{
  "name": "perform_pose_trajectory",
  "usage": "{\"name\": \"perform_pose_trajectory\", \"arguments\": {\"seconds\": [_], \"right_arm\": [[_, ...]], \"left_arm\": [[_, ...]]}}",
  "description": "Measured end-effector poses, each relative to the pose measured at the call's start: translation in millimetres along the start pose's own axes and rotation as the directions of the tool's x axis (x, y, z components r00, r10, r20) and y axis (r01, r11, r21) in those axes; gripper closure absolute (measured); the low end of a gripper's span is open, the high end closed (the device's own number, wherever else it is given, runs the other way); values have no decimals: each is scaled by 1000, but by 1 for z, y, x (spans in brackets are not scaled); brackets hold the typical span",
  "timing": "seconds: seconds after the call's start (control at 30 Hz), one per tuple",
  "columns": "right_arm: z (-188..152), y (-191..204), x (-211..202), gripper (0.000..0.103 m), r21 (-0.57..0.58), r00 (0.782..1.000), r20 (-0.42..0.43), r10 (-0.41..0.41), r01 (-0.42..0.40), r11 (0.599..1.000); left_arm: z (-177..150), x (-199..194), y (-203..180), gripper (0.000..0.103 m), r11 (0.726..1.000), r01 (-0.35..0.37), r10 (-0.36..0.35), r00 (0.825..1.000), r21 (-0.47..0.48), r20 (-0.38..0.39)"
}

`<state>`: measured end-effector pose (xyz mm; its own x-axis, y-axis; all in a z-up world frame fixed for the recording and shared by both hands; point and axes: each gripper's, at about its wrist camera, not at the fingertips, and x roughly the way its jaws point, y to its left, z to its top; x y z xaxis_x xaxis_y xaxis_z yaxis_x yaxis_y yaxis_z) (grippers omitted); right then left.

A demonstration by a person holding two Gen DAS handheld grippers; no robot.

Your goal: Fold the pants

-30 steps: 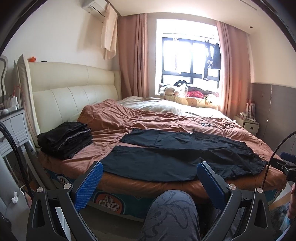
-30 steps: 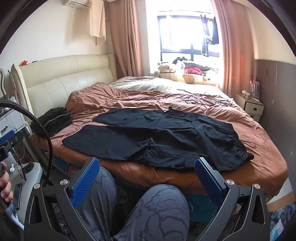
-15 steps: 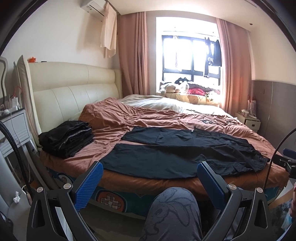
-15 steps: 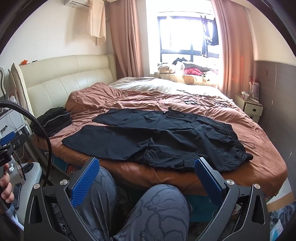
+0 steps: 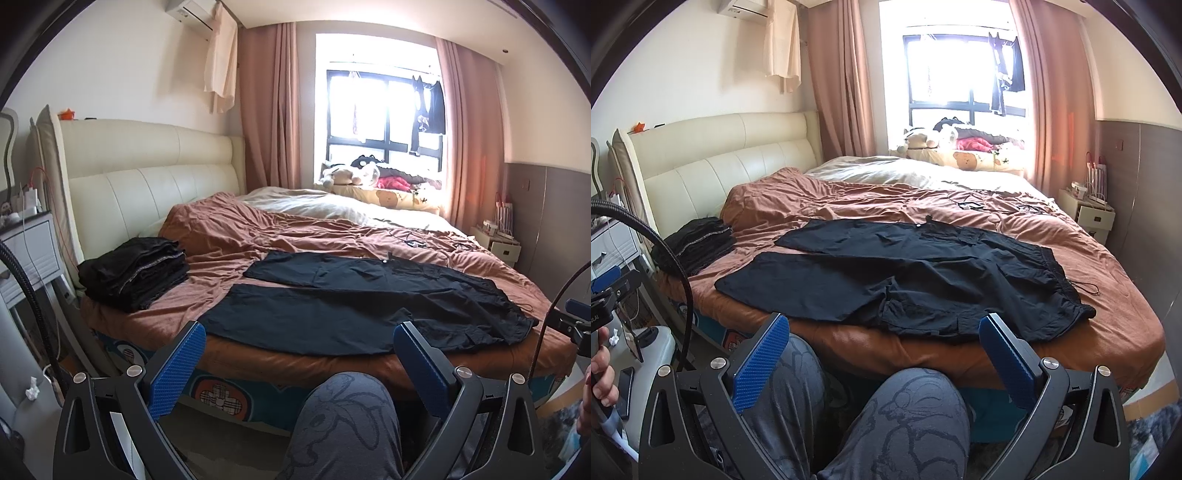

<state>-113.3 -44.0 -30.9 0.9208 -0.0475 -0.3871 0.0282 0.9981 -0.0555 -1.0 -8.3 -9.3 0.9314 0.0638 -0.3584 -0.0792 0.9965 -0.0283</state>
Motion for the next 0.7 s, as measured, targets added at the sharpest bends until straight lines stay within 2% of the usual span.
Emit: {"name": "perform_pose_trajectory", "arguments": {"seconds": [0.7], "right_arm": [[-1, 1, 2, 0, 1, 1000, -8, -4, 4, 1000]], "left_arm": [[0, -1, -3, 0, 1000, -1, 1, 1000, 2, -1]]}}
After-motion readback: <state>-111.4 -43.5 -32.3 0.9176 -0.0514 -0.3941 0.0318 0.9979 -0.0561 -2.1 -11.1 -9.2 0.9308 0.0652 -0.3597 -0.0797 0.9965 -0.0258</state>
